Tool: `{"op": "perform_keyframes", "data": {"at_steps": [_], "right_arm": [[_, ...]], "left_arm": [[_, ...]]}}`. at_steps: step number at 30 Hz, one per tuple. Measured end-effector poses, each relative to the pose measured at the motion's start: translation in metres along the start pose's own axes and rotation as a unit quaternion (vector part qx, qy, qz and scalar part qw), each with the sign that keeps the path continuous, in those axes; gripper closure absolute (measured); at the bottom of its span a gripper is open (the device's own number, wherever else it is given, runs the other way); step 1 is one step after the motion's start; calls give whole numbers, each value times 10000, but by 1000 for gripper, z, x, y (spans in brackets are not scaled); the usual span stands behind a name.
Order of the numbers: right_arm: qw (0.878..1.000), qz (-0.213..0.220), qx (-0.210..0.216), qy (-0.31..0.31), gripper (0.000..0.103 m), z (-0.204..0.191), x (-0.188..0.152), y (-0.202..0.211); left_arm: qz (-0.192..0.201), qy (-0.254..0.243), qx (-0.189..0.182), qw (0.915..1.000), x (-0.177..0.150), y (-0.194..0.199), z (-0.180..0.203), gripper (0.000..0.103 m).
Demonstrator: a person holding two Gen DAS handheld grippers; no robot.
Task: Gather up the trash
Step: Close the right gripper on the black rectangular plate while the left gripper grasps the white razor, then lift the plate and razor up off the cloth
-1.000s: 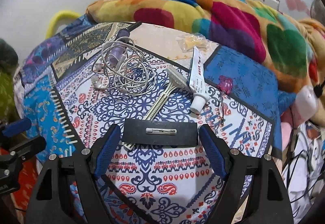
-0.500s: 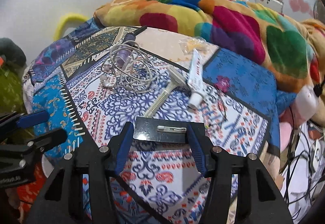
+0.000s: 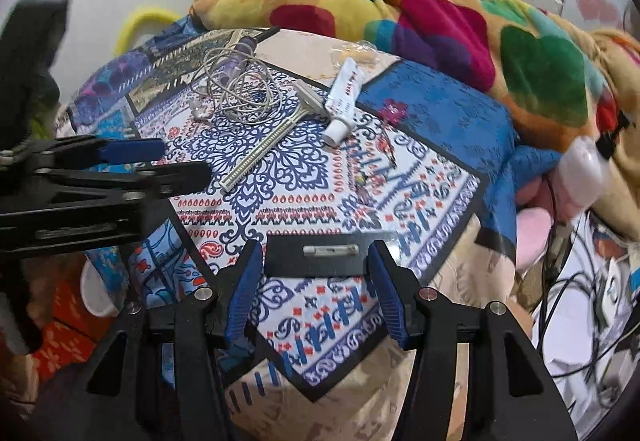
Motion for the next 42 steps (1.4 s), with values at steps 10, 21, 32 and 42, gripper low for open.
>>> {"op": "perform_keyframes", "data": {"at_steps": [10, 21, 32, 42], "right_arm": [[9920, -307, 683, -1020, 50, 17, -10, 4], [9966, -178, 93, -800, 50, -5, 10, -14], [9944, 287, -1014, -87, 47, -37, 17, -26], [9947, 278, -989, -88, 60, -7, -7, -8]], "left_arm": [[65, -423, 17, 9991, 13, -28, 19, 94], [-10, -222, 58, 9997, -25, 3, -2, 95], [-36, -349, 361, 9987, -56, 21, -8, 95], [-31, -405, 207, 9990, -50, 17, -7, 94]]}}
Point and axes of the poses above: each gripper's, at about its wrist camera, not at the fingertips, and y roughly against the way its jaws point, z to its right, x to its top, the point moved 2 cm from there along -y, roughly the way its jaws point, and after that the axes turned 10 degrees about -x, right-handed, at the moved point
